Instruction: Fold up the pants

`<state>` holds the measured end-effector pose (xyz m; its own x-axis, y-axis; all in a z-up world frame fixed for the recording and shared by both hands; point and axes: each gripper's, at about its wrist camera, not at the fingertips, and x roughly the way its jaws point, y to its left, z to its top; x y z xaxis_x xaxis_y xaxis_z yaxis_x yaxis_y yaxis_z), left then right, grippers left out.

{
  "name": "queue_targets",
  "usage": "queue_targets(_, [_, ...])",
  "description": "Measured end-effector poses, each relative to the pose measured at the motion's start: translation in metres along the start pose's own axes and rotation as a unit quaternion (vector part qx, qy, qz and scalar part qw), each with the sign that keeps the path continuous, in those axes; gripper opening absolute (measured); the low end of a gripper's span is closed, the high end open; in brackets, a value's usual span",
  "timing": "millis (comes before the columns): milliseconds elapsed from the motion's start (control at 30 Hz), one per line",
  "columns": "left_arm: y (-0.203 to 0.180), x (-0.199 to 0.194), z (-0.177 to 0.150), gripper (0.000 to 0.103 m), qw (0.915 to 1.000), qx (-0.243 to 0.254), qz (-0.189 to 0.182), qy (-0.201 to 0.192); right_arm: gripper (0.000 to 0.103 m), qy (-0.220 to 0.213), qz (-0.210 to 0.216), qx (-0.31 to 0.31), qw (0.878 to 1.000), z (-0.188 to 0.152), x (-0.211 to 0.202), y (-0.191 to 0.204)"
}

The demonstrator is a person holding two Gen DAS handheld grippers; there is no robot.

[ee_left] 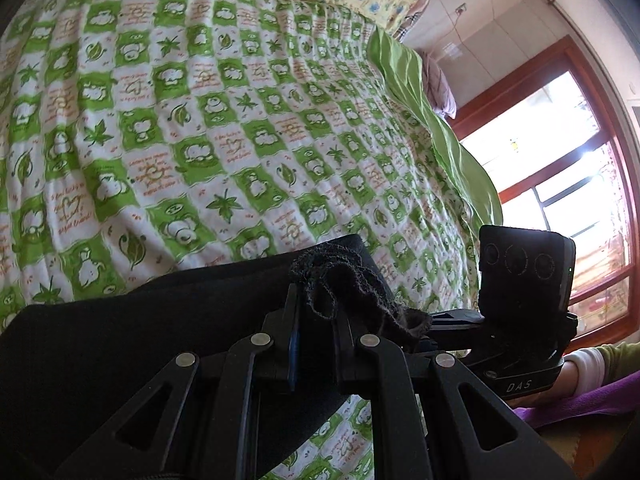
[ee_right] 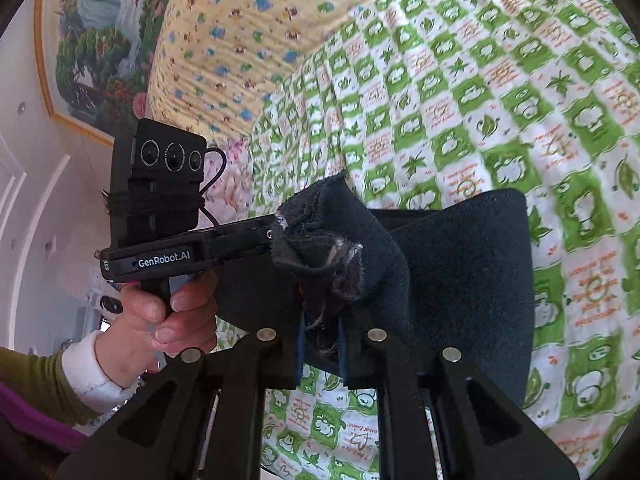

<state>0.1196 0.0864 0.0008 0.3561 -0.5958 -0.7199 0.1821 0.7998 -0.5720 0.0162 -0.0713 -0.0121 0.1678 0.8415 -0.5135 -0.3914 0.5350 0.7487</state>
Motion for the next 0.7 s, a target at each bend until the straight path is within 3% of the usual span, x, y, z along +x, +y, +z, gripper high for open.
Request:
queue_targets(167, [0.01,0.002,-0.01,0.013,0.9998,-0.012,0.017,0.003,0.017,0.025,-0.008,0.006,1.0,-0.002,0.016,-0.003])
queue_targets(433, [0.037,-0.008,-0.029,0.014,0.997,-0.062,0.045,-0.013,0.047,0.063,0.003,-0.008,0.998,-0.007,0.035,0.002])
queue_targets(700, [0.061,-0.043,-0.056,0.018,0.9866,-0.135,0.066,-0.063,0.05,0.095,0.023,-0.027,0.995,-0.005,0.044,0.024])
